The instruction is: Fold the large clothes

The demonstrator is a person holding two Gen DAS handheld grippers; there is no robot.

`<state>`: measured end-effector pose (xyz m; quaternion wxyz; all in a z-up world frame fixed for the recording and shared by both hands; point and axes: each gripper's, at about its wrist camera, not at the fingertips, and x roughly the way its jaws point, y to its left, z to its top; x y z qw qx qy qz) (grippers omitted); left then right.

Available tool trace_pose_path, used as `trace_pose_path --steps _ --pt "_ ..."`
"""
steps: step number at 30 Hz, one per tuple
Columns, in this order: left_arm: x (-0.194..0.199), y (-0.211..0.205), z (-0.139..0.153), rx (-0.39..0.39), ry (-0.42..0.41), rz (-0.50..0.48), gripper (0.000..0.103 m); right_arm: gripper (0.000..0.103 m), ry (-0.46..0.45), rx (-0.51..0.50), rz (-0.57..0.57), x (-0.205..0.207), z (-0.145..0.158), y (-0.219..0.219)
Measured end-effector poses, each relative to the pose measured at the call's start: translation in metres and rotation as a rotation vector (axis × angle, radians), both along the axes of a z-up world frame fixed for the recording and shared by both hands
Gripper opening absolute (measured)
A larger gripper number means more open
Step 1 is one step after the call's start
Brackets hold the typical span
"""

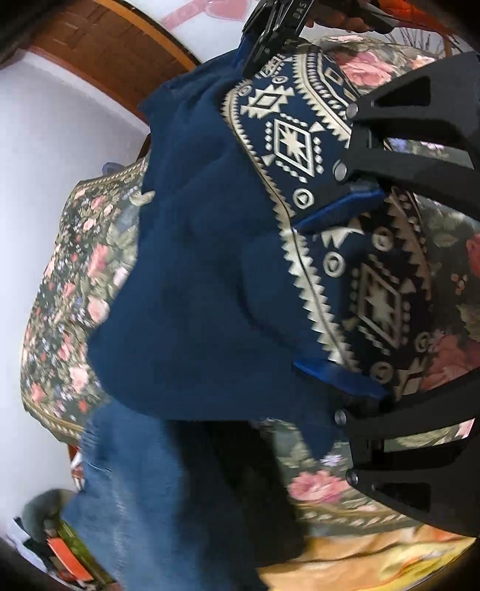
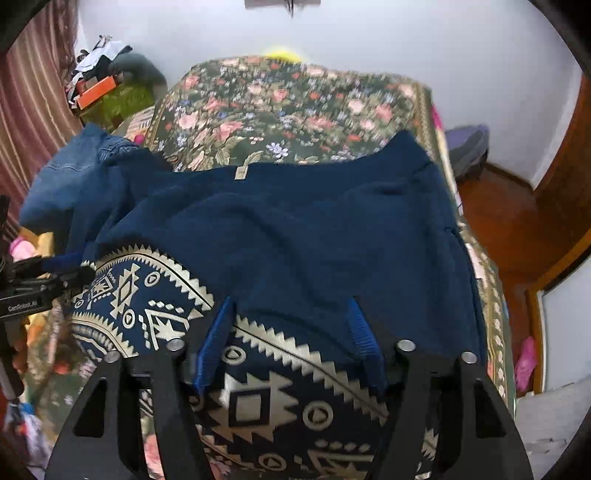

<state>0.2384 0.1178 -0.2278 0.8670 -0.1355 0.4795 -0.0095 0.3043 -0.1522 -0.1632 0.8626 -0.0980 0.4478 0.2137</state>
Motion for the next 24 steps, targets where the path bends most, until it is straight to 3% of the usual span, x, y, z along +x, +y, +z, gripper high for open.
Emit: trace_pose_path --steps 5,9,13,17,24 --pt "-0.019 0.006 0.003 -0.043 -0.002 0.023 0.074 0.074 0.056 0.056 -0.043 -0.001 0.007 -0.017" --pt "-0.033 0.013 0.013 -0.047 0.003 0.054 0.074 0.074 0.050 0.032 -0.041 -0.010 0.014 -0.015" --pt "-0.054 0.032 0.024 -0.054 -0.013 0.166 0.074 0.074 0.009 -0.009 -0.011 -0.022 0.025 -0.005" --pt "-0.076 0.058 0.019 -0.218 -0.009 0.287 0.074 0.074 -0.075 0.000 0.023 -0.034 0.048 0.010" --pt "-0.086 0.066 -0.027 -0.526 0.085 0.336 0.074 0.075 -0.081 0.029 0.070 -0.040 0.050 0.038"
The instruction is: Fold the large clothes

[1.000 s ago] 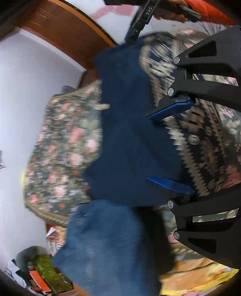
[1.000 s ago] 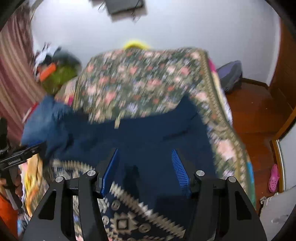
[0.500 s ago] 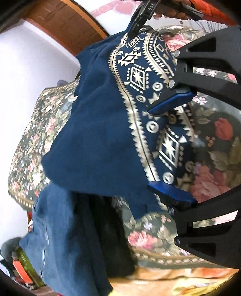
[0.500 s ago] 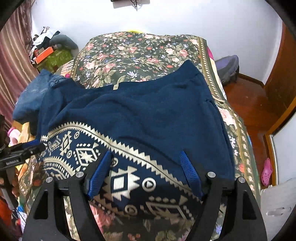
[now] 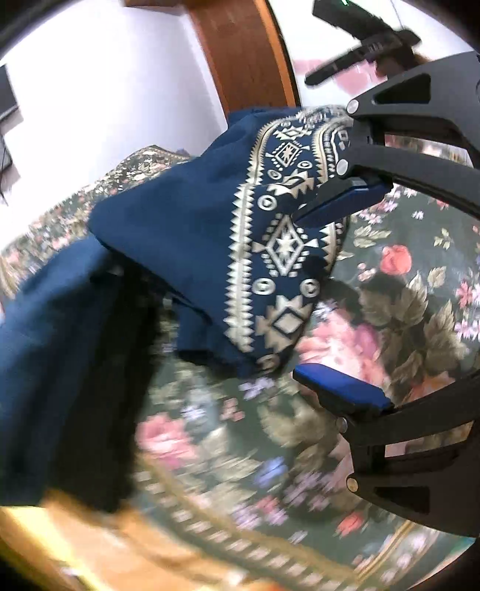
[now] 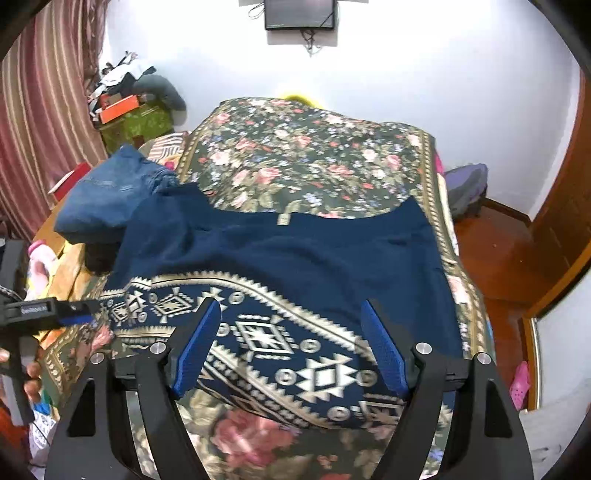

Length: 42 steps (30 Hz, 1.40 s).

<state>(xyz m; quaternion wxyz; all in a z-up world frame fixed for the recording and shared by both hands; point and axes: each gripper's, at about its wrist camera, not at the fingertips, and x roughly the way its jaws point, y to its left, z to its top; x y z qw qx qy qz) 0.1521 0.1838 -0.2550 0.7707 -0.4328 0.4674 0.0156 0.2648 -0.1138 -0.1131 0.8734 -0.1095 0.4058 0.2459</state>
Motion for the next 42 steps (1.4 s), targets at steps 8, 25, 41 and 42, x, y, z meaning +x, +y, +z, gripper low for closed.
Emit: trace_pose_path --steps 8,25,41,42 --pt "0.019 -0.003 -0.026 -0.253 -0.085 0.032 0.088 0.075 0.092 -0.104 0.008 0.004 -0.044 0.016" --pt "0.080 -0.007 -0.010 -0.119 -0.137 0.209 0.045 0.079 0.131 -0.068 0.009 0.007 -0.034 0.012" --pt "0.046 -0.049 0.175 0.337 -0.529 0.132 0.017 0.079 0.099 0.074 -0.008 0.029 0.007 0.038" --pt "0.040 -0.051 0.178 0.364 -0.539 0.124 0.017 0.079 0.130 0.068 0.010 0.028 -0.002 0.047"
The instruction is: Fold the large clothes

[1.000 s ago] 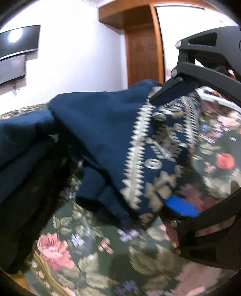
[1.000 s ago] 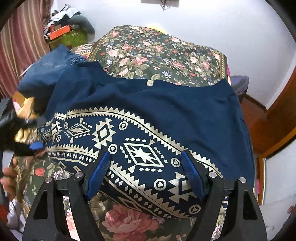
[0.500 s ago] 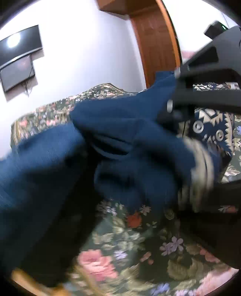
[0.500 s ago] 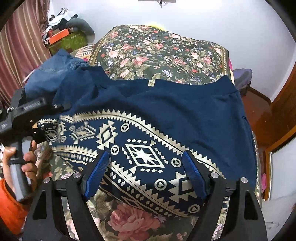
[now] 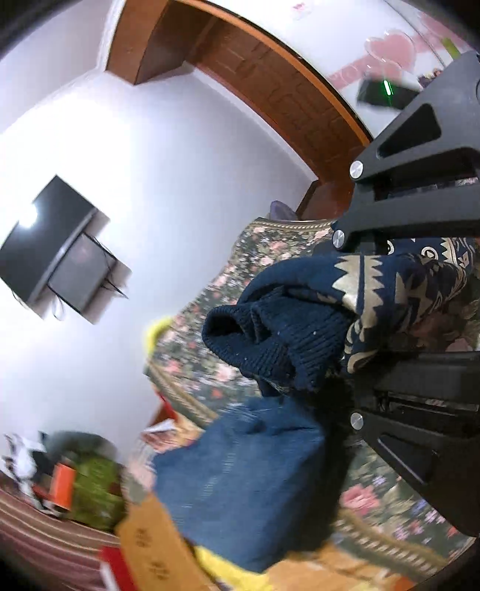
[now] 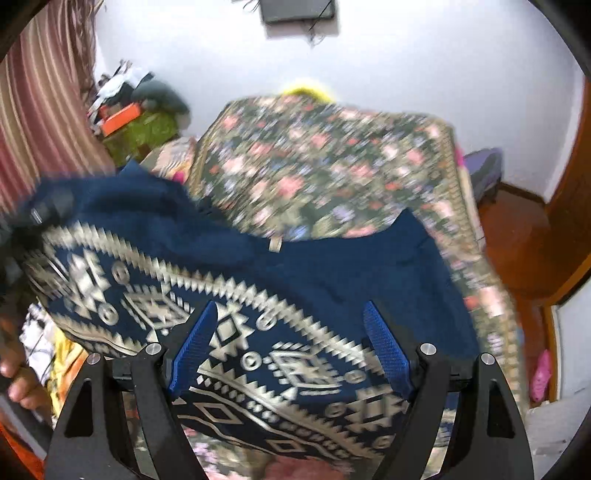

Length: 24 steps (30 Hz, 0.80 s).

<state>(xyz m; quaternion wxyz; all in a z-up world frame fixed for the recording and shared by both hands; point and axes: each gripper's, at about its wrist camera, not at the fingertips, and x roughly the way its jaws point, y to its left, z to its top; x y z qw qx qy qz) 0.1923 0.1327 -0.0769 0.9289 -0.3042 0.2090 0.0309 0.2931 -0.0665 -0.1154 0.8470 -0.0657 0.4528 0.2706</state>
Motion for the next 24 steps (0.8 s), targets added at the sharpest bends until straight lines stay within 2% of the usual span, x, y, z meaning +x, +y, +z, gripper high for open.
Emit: trace_pose_path --steps 3,6,10,13,15,18,21,24 --pt "0.006 -0.015 0.014 0.122 0.007 -0.019 0.017 0.079 0.087 0.015 0.052 -0.006 -0.032 0.028" --pt "0.014 -0.037 0.007 0.211 0.054 -0.043 0.017 0.079 0.179 0.024 0.120 -0.012 -0.059 0.052" --pt "0.016 -0.035 -0.006 0.224 0.084 -0.060 0.017 0.079 0.168 -0.034 0.170 -0.017 -0.064 0.064" --pt "0.017 -0.042 -0.002 0.227 0.071 -0.074 0.017 0.078 0.203 0.034 0.180 -0.013 -0.053 0.044" --pt "0.023 -0.052 0.004 0.230 0.058 -0.100 0.017 0.079 0.180 0.072 0.145 -0.013 -0.041 0.024" --pt "0.036 -0.075 0.012 0.247 0.038 -0.154 0.017 0.079 0.098 0.080 0.069 -0.009 -0.019 -0.014" --pt "0.043 -0.111 0.017 0.277 0.021 -0.207 0.017 0.079 0.007 0.043 -0.040 -0.007 -0.001 -0.059" --pt "0.049 -0.159 0.007 0.326 0.033 -0.302 0.017 0.079 -0.043 0.005 -0.144 -0.009 0.009 -0.105"
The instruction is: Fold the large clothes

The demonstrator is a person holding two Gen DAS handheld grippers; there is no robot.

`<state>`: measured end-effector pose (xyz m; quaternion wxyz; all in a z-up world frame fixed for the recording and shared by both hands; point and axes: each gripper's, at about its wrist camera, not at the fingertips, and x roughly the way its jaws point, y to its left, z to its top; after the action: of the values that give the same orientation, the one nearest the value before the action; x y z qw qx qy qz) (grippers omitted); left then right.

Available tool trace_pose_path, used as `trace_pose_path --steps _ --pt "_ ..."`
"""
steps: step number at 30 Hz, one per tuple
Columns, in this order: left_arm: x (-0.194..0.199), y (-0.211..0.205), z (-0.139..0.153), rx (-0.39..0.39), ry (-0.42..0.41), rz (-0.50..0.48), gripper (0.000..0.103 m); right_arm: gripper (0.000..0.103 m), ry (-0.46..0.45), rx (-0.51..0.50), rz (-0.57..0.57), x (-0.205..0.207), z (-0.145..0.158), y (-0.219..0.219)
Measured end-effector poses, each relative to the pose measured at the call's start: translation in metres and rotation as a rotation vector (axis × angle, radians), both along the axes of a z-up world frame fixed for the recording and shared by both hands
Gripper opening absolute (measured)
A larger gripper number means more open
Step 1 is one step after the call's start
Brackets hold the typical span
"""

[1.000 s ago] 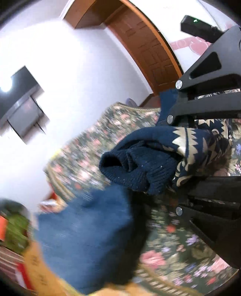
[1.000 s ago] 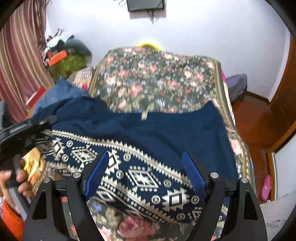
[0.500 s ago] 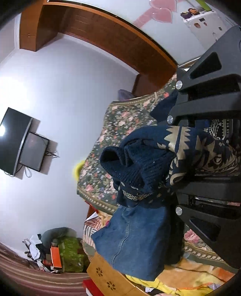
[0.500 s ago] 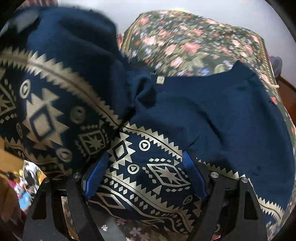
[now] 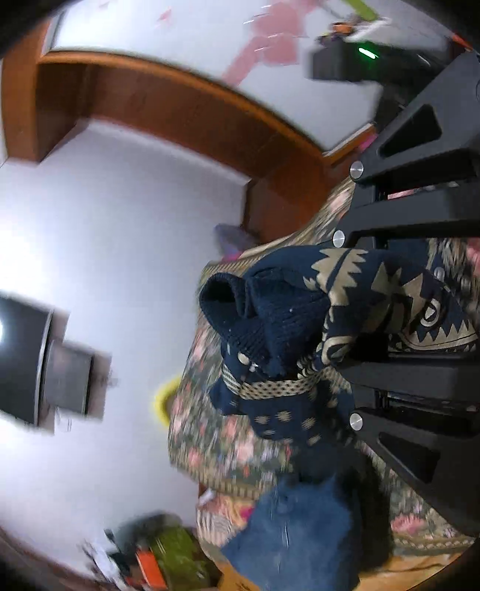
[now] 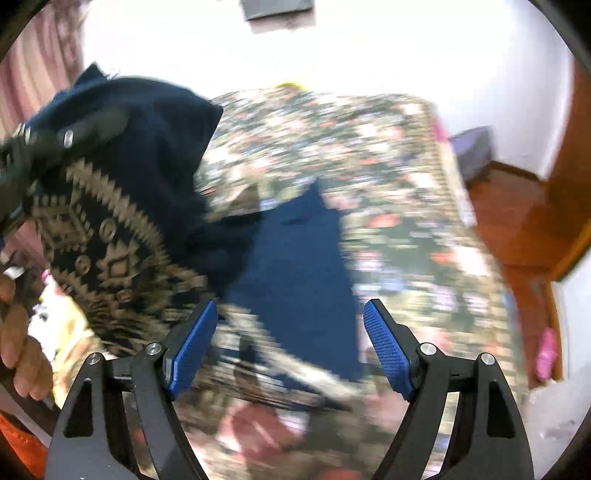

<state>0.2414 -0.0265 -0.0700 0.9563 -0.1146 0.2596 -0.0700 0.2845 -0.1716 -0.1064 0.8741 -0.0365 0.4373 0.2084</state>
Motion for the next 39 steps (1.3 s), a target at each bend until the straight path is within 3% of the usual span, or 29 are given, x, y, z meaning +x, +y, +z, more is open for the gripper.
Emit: trace_pose_path --steps 4,5,8,10,12,19,21,26,30,35,39 --pt "0.012 -0.055 -0.042 0.007 0.155 -0.166 0.017 0.079 -0.003 -0.012 -0.105 -0.004 0.001 -0.048" --pt "0.017 -0.066 -0.059 -0.006 0.229 -0.212 0.018 0.079 0.004 -0.008 -0.125 -0.005 -0.001 -0.057" --pt "0.025 -0.073 -0.095 -0.043 0.366 -0.267 0.020 0.079 0.027 0.010 -0.154 -0.007 -0.005 -0.074" --pt "0.022 -0.070 -0.094 -0.031 0.353 -0.270 0.021 0.079 0.037 0.021 -0.165 -0.012 -0.006 -0.079" --pt "0.016 -0.069 -0.084 0.000 0.344 -0.281 0.031 0.079 0.037 0.026 -0.162 -0.017 -0.004 -0.082" --pt "-0.022 -0.060 -0.045 0.101 0.282 -0.357 0.050 0.079 -0.017 0.070 -0.109 -0.035 0.023 -0.074" --pt "-0.034 -0.049 -0.034 0.127 0.244 -0.335 0.058 0.079 -0.031 0.086 -0.077 -0.036 0.030 -0.065" --pt "-0.048 -0.010 -0.018 0.160 0.188 -0.248 0.062 0.079 -0.084 0.126 0.021 -0.037 0.048 -0.031" --pt "-0.042 0.020 -0.033 0.199 0.236 -0.146 0.064 0.079 -0.082 0.138 0.052 -0.028 0.044 -0.005" --pt "-0.031 0.035 -0.072 0.139 0.366 -0.142 0.064 0.079 -0.043 0.046 0.057 -0.014 0.012 0.014" --pt "-0.040 0.032 -0.092 0.154 0.371 -0.134 0.071 0.079 0.001 -0.022 0.000 -0.009 -0.012 -0.002"
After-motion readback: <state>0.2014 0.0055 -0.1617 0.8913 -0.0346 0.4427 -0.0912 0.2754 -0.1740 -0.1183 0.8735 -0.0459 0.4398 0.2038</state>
